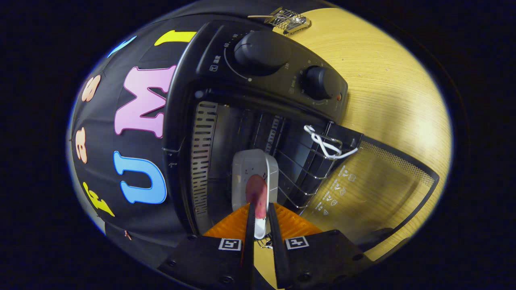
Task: Open the toaster oven, put the food inside, and close the toaster oven door.
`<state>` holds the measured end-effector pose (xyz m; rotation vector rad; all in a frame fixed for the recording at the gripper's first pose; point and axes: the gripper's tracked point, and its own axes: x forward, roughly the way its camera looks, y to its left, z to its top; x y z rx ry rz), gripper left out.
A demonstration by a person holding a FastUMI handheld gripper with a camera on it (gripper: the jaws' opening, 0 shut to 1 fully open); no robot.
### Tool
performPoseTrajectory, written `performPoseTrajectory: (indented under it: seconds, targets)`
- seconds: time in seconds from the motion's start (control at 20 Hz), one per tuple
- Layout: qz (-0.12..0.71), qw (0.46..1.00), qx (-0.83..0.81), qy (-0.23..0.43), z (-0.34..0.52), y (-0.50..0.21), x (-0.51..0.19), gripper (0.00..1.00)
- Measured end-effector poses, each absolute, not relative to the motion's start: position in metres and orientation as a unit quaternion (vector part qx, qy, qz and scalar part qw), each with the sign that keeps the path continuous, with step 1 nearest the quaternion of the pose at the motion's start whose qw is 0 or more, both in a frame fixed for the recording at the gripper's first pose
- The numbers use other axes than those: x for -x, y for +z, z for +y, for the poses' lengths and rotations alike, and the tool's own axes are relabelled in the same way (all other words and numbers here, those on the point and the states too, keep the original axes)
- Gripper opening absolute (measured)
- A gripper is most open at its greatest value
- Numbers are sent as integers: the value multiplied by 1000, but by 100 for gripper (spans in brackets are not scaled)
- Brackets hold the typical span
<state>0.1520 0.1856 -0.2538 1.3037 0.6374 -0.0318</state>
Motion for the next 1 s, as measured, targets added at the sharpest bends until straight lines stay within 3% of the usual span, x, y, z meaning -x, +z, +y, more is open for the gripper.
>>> performPoseTrajectory:
  seconds: [0.1, 0.2, 0.3, 1.0]
  targets:
    - [300, 757, -580, 4, 190, -250, -138, 38]
    - [311, 761, -568, 29, 196, -243, -121, 71]
    - [320, 768, -552, 46, 197, -238, -106, 97]
    - [351, 863, -329, 157, 201, -229, -6, 98]
